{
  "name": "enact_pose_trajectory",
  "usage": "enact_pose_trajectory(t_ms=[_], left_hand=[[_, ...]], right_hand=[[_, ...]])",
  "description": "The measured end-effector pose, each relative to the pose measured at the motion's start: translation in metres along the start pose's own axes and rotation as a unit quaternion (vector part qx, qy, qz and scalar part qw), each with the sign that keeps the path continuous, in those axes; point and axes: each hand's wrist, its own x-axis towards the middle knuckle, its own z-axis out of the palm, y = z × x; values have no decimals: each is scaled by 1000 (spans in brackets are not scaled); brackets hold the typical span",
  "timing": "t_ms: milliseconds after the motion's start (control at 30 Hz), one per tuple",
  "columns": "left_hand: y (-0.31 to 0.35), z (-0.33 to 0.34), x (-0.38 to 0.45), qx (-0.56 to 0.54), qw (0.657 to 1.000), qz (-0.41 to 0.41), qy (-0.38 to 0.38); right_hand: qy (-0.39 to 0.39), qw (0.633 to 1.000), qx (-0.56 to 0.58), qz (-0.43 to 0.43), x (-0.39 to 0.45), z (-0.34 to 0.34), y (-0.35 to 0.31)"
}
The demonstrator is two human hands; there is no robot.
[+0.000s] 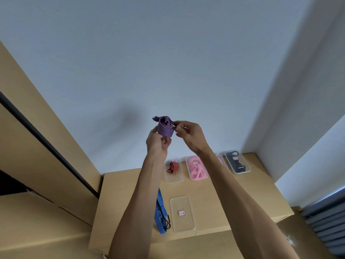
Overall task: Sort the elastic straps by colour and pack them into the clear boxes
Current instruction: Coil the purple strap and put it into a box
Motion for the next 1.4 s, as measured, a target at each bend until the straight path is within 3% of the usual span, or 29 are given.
enact_pose_trajectory(t_ms=[67,200,367,433,500,600,733,867,1067,1267,1400], left_hand=[[-1,-2,-2,-39,998,-22,-31],[-1,-2,-4,-63,996,-43,-46],[-1,6,-4,112,994,1,-11],[-5,8,-4,211,976,48,18],[-9,5,-3,317,933,159,58],[-10,1,-4,379,882,280,19],[-6,-3,-1,319,916,223,-96],[-8,-7,-6,402,855,290,-153],[-5,-10,-7,413,848,291,-161],[-2,-19,-3,405,859,298,-99],[-2,-22,-2,409,863,292,-55]], right_hand=[[-4,997,-64,-41,1,1,-3],[-8,998,-48,-49,1,-2,-2],[7,997,-59,-47,1,0,-3],[5,999,-43,-25,5,0,-1],[2,1000,-5,22,8,-1,3],[20,991,106,84,7,-5,12],[43,982,150,104,8,-8,13],[82,985,110,107,13,-8,8],[104,986,47,120,13,-4,8],[108,980,57,154,8,-5,11],[99,988,10,116,3,-2,11]])
